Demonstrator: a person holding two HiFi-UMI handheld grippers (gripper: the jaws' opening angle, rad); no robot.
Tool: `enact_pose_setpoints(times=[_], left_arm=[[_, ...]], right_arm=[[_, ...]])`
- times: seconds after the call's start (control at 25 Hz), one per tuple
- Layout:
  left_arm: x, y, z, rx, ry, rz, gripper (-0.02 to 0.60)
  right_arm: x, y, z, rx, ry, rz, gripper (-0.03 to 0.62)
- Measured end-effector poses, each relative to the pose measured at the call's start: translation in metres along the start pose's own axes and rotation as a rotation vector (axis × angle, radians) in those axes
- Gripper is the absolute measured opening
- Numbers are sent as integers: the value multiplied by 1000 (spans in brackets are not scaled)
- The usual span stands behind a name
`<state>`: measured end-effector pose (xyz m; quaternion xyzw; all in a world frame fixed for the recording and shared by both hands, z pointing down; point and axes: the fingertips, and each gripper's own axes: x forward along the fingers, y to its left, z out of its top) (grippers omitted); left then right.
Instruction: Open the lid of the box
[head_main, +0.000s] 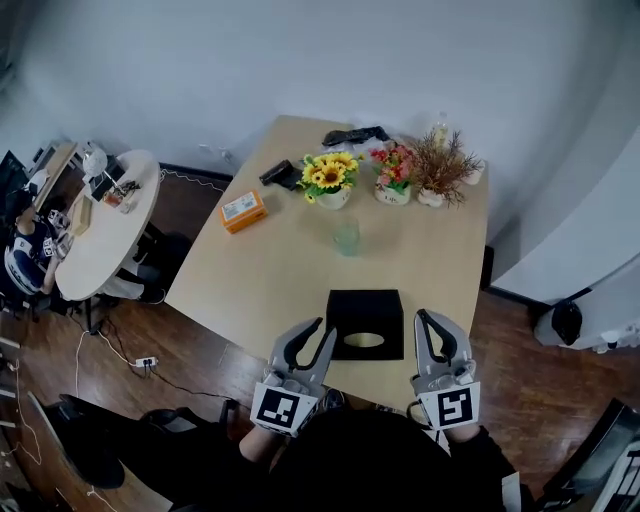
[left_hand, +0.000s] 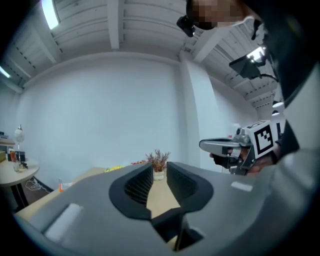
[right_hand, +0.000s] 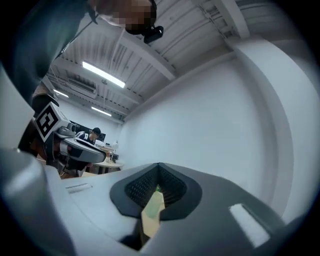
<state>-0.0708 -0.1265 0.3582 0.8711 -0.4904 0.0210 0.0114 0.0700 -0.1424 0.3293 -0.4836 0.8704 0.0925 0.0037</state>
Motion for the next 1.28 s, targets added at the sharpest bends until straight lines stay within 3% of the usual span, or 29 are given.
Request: enact_pose_setpoints(times=[0.12,0.24,0.6,1.28], left_arm=[[5,-9,42,43,-112,-2,55],[6,-18,60,67,-164,-4,41],[0,-25,46,40,-117,-7,38],[0,-24,38,28,-108,-21,38]], right_arm=[[2,3,29,2,-62,11,0],[2,7,38,1,-77,40,0],[-5,1,30,-23,-29,27,0],[-1,11,31,-38,-22,37,0]])
